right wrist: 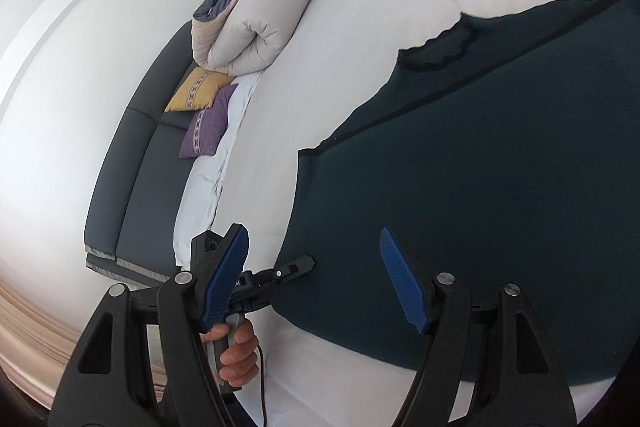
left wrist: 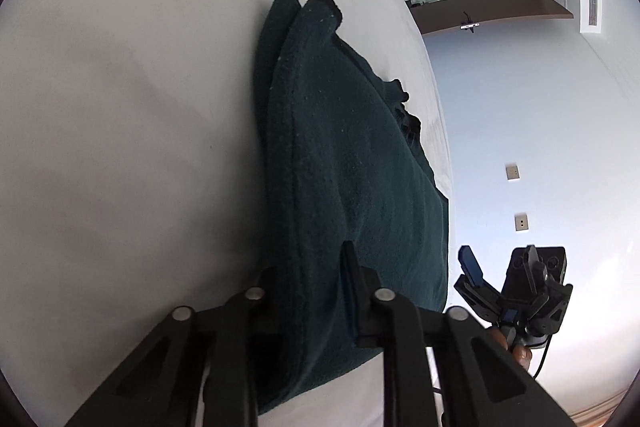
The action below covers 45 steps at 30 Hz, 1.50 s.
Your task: Fold small clothes
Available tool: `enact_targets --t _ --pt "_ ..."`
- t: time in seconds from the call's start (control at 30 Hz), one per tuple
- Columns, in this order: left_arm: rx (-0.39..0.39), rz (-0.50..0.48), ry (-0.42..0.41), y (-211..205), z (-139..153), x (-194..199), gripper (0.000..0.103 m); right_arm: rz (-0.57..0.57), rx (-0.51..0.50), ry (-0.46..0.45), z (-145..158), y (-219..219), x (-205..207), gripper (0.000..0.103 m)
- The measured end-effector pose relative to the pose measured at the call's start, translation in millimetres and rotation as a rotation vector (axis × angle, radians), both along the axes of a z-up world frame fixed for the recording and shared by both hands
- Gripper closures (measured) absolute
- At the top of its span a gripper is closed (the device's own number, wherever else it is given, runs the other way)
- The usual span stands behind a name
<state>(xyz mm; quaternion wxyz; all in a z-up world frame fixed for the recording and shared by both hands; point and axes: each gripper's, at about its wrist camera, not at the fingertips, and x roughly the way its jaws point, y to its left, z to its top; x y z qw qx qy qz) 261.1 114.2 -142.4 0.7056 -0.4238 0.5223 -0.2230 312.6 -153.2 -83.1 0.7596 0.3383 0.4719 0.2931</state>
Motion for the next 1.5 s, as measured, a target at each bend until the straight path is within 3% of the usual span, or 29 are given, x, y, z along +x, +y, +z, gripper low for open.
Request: enact_targets --t 0.17,0.27,0.37,0.57,0.8,1.0,1.03,1.1,1.17,1.23,1.37,1.5 --pt "-0.042 0.042 -0.023 11 4 -7 0.090 0.064 0.023 0.103 -30 35 40 0.035" --pt "-0.041 0.047 -0.033 10 8 -7 0.090 0.037 -0.058 0.222 -65 40 57 0.037" --pt "-0.029 0.051 -0.052 6 19 -6 0.091 0.016 0.030 0.208 -80 32 59 0.038" --pt "0.029 0.020 -0.121 -23 61 5 0.091 0.002 0.154 0.220 -75 6 54 0.037" --pt "0.060 -0.101 -0.212 -116 110 27 0.091 -0.094 0.342 0.188 -59 -73 50 0.037" --pt "0.119 -0.286 -0.258 -238 99 33 0.091 -0.224 0.401 0.199 -66 -153 43 0.028" --pt "0.122 -0.313 -0.251 -254 91 32 0.090 -0.240 0.406 0.212 -71 -162 41 0.028" --pt "0.129 -0.339 -0.216 -270 77 28 0.078 -0.268 0.411 0.237 -80 -179 37 0.028" --pt "0.106 -0.333 -0.235 -269 74 19 0.048 -0.276 0.418 0.243 -83 -195 34 0.028" --pt "0.088 -0.326 -0.276 -257 83 6 0.037 -0.263 0.406 0.243 -83 -198 35 0.028" --pt "0.122 -0.294 -0.337 -222 97 -5 0.034 -0.230 0.324 0.241 -77 -189 39 0.028" --pt "0.142 -0.256 -0.309 -184 82 -10 0.034 -0.182 0.168 0.245 -68 -171 42 0.030"
